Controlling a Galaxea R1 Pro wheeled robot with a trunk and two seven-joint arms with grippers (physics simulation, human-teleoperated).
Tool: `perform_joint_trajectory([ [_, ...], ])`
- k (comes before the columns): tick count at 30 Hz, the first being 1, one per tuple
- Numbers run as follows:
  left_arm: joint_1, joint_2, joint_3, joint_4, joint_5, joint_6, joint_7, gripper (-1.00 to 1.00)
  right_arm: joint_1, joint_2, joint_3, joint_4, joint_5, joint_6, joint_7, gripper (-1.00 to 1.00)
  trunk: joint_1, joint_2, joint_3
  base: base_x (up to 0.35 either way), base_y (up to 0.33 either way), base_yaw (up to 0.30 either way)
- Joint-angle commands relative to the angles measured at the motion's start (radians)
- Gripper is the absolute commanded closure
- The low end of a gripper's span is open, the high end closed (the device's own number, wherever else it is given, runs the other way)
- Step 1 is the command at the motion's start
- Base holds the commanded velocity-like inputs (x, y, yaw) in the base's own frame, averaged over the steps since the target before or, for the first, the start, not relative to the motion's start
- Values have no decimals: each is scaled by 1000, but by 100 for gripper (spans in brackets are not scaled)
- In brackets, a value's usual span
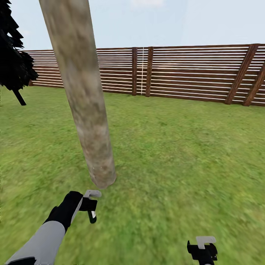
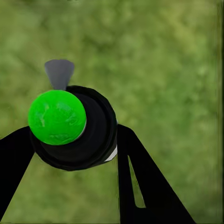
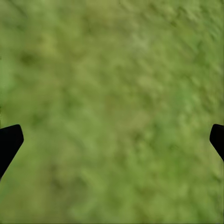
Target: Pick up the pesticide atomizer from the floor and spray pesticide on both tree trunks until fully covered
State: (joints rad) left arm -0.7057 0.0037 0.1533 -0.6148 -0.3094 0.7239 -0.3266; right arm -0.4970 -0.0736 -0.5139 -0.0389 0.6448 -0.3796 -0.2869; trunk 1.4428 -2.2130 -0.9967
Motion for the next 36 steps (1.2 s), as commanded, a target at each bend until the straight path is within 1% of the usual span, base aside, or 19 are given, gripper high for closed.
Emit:
perform_joint_trajectory([
  [1,-10,-15,-2,1,-1,5,-1,100,0,0,0,0,0,-1,0,-100,0,0,0,-1,-8,17],
  [3,-40,-48,-6,0,-4,30,-1,100,0,0,0,1,1,-1,1,-100,0,0,0,0,-3,7],
  [5,-83,-50,-8,-1,-6,96,-3,100,0,-1,0,1,1,-1,1,-100,0,0,0,0,0,1],
  [8,-105,16,-4,-15,-4,128,-6,100,0,-1,0,0,0,-1,2,-100,0,0,0,0,0,0],
  [10,-111,25,-5,-19,-3,133,-14,100,0,-1,0,-1,0,-1,2,-100,0,0,0,0,0,0],
  [12,-116,-32,-9,-22,-5,137,-16,100,0,-2,0,0,1,-1,2,-100,0,0,0,0,0,0],
  [13,-123,-48,-10,-28,-7,148,-16,100,0,-2,0,0,1,-1,2,-100,0,0,0,0,0,0],
  [15,-140,-48,-8,-39,-11,174,-16,100,0,-2,0,0,1,-1,2,-100,0,0,0,0,0,0],
  [17,-152,54,-4,-44,-5,196,-19,100,0,-2,0,1,2,-1,3,-100,0,0,0,0,0,0],
  [18,-155,93,-3,-44,-4,198,-19,100,0,-2,0,1,2,-1,3,-100,0,0,0,0,0,0],
  [19,-156,111,-3,-44,-3,199,-20,100,0,-2,1,1,2,-1,3,-100,0,0,0,0,0,0],
  [20,-157,111,-5,-45,-2,199,-20,100,0,-1,1,1,2,-1,4,-100,0,0,0,0,0,0],
  [23,-197,16,-9,-45,-5,205,-18,100,0,0,2,2,2,-1,4,-100,0,0,0,0,0,0],
  [25,-233,-2,-9,-45,-4,242,-18,100,0,0,2,1,2,-1,4,-100,0,0,0,0,0,58],
  [27,-261,20,-6,-45,-7,268,-19,100,0,0,2,1,2,-1,4,-100,0,0,0,0,0,219],
  [29,-269,92,-5,-43,-3,275,-21,100,0,0,2,1,1,-1,4,-100,0,0,0,0,0,262],
  [31,-271,131,-7,-36,-2,278,-21,100,0,0,2,1,1,-1,4,-100,0,0,0,0,0,178],
  [33,-273,117,-10,-32,-2,280,-22,100,0,0,2,1,3,-1,4,-100,0,0,0,0,0,38],
  [36,-306,26,-19,-29,-3,284,-22,100,0,-1,2,1,4,-1,5,-100,0,0,0,0,0,9],
])
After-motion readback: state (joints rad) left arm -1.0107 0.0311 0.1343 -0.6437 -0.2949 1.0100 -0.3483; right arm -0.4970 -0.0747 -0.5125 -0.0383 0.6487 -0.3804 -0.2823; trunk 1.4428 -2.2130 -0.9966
